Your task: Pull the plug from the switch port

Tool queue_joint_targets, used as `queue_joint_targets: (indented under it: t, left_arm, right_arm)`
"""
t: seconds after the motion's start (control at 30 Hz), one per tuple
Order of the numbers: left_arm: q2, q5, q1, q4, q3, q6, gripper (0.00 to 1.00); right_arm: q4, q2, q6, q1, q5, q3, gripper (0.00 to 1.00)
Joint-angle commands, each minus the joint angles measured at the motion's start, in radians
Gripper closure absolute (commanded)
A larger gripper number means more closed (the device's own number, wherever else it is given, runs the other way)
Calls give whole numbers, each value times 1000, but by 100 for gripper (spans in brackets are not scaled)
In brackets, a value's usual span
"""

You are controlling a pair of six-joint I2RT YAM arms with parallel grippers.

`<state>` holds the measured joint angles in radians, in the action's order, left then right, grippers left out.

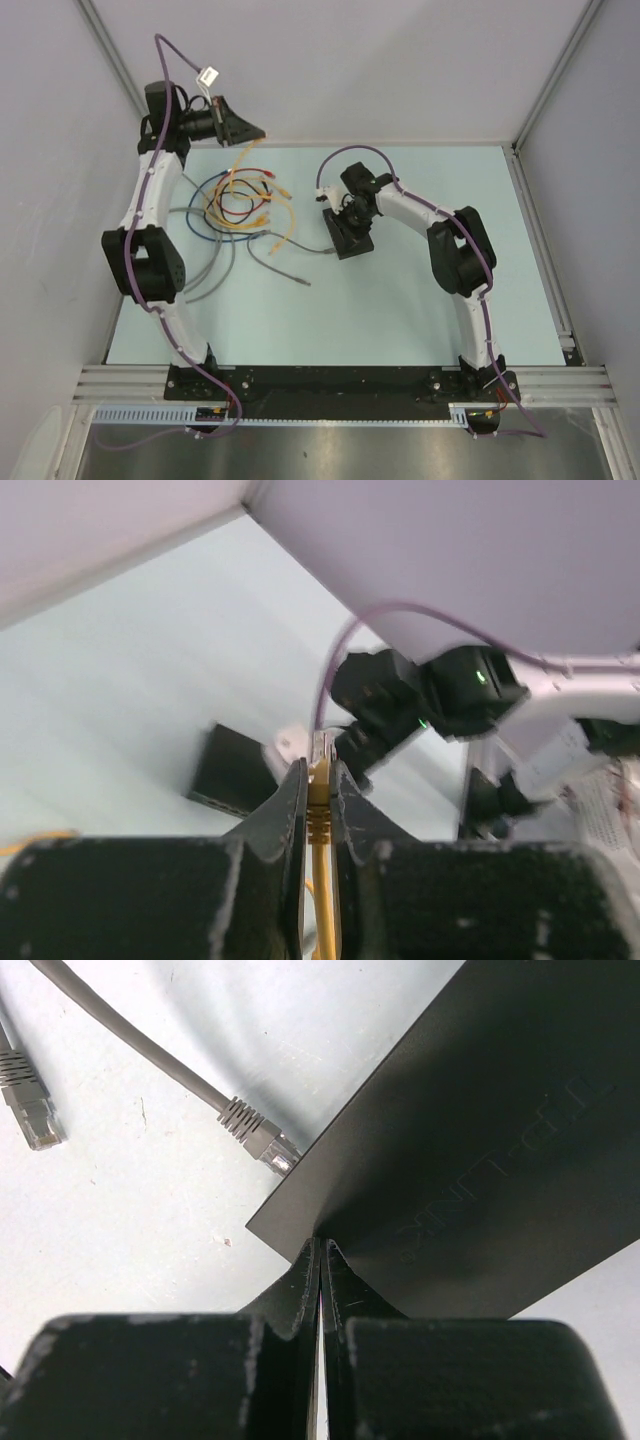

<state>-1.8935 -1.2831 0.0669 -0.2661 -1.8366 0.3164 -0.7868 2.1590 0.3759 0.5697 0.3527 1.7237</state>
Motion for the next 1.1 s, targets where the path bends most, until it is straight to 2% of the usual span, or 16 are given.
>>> queue_joint_targets:
  t: [0.0, 0.17, 0.2, 0.23, 0.3, 0.33, 0.37, 0.43, 0.47, 0.53, 0.6, 0.73, 0.8, 0.93, 1.07]
  left_arm:
    - [-30, 285, 4, 124, -196, 97, 99]
    - [-84, 598, 4, -65, -265, -97, 100]
    - [-88, 648, 4, -85, -268, -123, 100]
    - [-90, 756, 5, -97, -270, -144, 100]
    - [-99, 836, 14, -105, -250, -178, 98]
    - [-107, 878, 17, -111, -248, -183, 95]
    - [-117, 930, 19, -133, -251, -207, 81]
    - [-121, 964, 16, -148, -250, -232, 68]
    - [-116, 950, 17, -137, -240, -228, 61]
    - [-118, 917, 14, -130, -243, -215, 54]
    - [-111, 820, 5, -114, -248, -194, 47]
    - [-93, 648, -42, -116, -227, -207, 44]
    - [-66, 529, -59, -95, -155, -215, 43]
    - [-24, 397, -133, -58, 28, -220, 43]
    - [-45, 300, -203, -123, 166, -287, 43]
  right_arm:
    - [-52, 81, 32, 25, -92, -55, 100]
    - [-49, 76, 38, 24, -106, -56, 100]
    - [-51, 75, 40, 24, -109, -56, 100]
    - [-49, 76, 40, 22, -107, -58, 100]
    - [-49, 76, 40, 21, -109, -55, 100]
    - [-51, 76, 38, 19, -109, -55, 100]
    - [-51, 76, 38, 19, -109, -53, 100]
    - [-49, 81, 37, 16, -107, -50, 100]
    - [-49, 81, 35, 16, -107, -49, 100]
    - [-49, 84, 32, 15, -104, -46, 100]
    - [-51, 88, 31, 13, -101, -39, 100]
    - [-52, 91, 28, 10, -98, -35, 100]
    - [-52, 88, 26, 7, -95, -36, 100]
    - [-51, 72, 20, -13, -90, -38, 100]
    - [-61, 38, 0, -40, -66, -19, 100]
